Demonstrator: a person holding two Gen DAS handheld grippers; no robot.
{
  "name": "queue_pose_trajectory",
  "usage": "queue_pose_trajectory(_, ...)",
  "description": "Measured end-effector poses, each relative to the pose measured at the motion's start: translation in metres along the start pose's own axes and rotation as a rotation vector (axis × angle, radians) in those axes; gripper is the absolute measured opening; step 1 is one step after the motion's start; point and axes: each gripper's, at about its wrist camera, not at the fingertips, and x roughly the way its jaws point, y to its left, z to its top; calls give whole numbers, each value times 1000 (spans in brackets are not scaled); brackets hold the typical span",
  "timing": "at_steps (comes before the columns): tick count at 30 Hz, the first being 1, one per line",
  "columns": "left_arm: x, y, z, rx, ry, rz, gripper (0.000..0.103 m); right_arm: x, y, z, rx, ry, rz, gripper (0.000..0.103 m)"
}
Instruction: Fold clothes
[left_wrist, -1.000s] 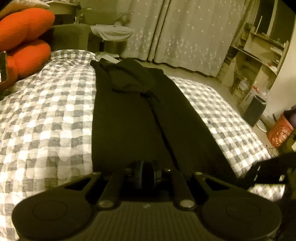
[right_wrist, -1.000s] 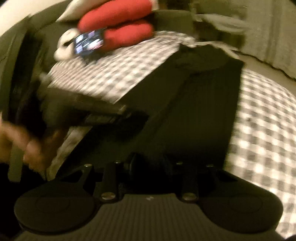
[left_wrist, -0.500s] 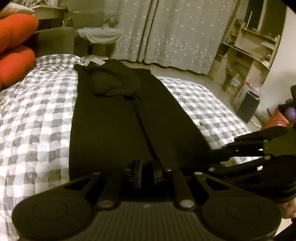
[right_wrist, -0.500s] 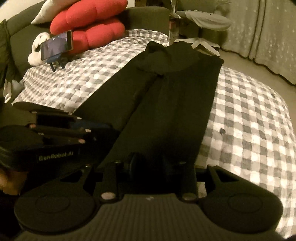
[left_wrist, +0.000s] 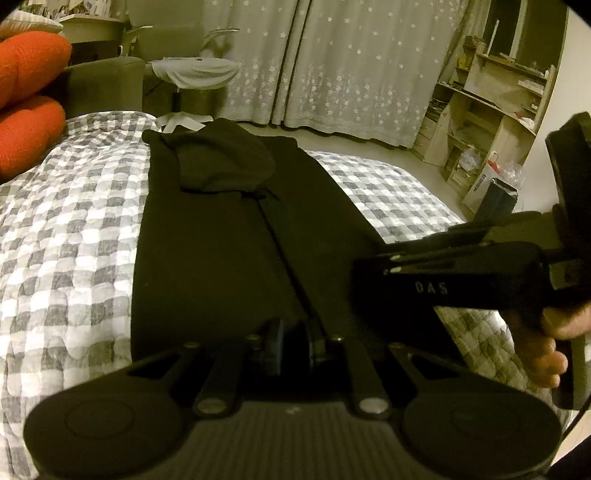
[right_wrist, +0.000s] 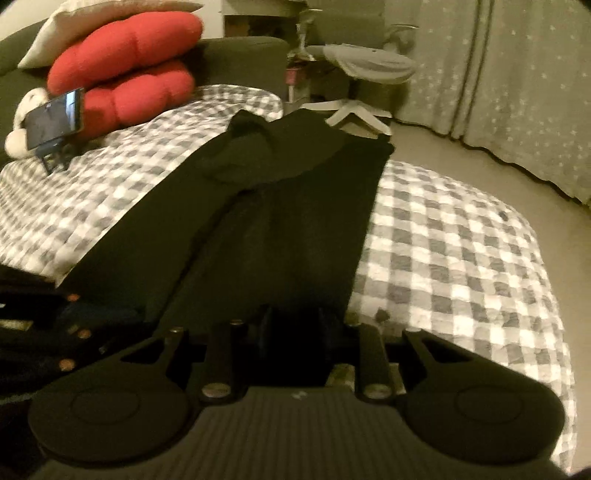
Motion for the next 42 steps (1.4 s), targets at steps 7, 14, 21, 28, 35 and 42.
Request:
queue_pose_trajectory(7, -2, 6, 1, -23, 12, -12, 13, -3, -8, 3, 7, -4, -65, 27)
queue_pose_trajectory(14, -6, 9, 5, -65, 8, -49, 13, -17, -18, -2, 35, -3, -46, 27)
queue_pose_trajectory(21, -7, 1, 6, -37, -1, -78, 16, -18, -4, -10, -30, 56, 76, 35)
queue_pose_trajectory(28, 0, -9, 0, 35, 20, -34, 17, -22, -4, -4, -6, 41, 105, 27)
queue_pose_trajectory(35, -3, -10, -2, 36, 28, -41, 17, -17, -16, -3, 44, 40, -8, 31)
queue_pose_trajectory(42, -7, -4, 0, -10, 47, -93, 17, -22, 6, -12, -64, 88, 84, 28)
